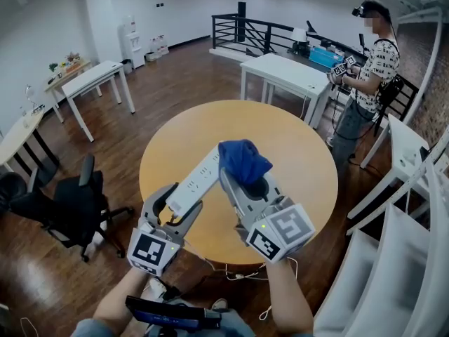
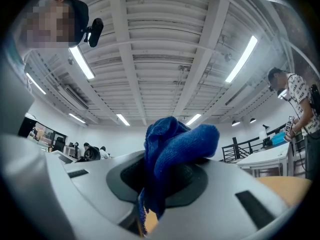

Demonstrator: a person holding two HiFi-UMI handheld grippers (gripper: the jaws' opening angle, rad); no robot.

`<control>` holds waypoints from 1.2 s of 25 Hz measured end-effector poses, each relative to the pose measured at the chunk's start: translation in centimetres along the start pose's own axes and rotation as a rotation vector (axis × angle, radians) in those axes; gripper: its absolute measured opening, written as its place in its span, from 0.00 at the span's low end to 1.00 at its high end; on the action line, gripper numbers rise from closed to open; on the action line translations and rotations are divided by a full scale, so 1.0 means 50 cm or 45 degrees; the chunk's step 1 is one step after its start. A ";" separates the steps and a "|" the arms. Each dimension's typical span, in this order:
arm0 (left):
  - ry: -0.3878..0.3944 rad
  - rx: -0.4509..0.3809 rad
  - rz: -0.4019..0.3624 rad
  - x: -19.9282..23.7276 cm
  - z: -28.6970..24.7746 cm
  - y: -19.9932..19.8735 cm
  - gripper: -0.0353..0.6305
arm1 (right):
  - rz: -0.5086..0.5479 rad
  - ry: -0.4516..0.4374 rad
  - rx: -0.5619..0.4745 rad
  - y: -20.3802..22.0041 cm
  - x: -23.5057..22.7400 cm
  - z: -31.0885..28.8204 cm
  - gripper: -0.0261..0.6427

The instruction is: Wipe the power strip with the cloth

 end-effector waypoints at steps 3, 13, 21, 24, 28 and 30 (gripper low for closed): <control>0.000 0.000 0.010 0.001 0.001 -0.001 0.48 | -0.035 -0.018 -0.010 0.014 0.019 0.005 0.14; 0.000 -0.010 0.077 0.001 -0.004 -0.002 0.48 | -0.099 -0.043 0.019 0.075 0.053 0.017 0.14; 0.009 0.003 0.093 -0.002 -0.012 0.001 0.48 | -0.120 -0.034 0.025 0.085 0.046 0.020 0.14; 0.014 0.020 0.134 -0.005 -0.022 0.013 0.48 | -0.124 -0.011 0.017 0.089 0.036 0.026 0.14; 0.025 0.046 0.189 -0.018 -0.036 0.035 0.48 | -0.151 0.027 0.011 0.103 0.018 0.035 0.14; 0.035 0.072 0.206 -0.023 -0.039 0.059 0.48 | -0.156 0.039 0.013 0.110 0.012 0.037 0.14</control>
Point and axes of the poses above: the fingertips, and each gripper's own axes: z backward along the fingers, x to its left, y out of its underside, the point moved 9 cm from there along z, backward along the fingers, and after that the axes turned 14 degrees about -z, right-handed, at the moved point
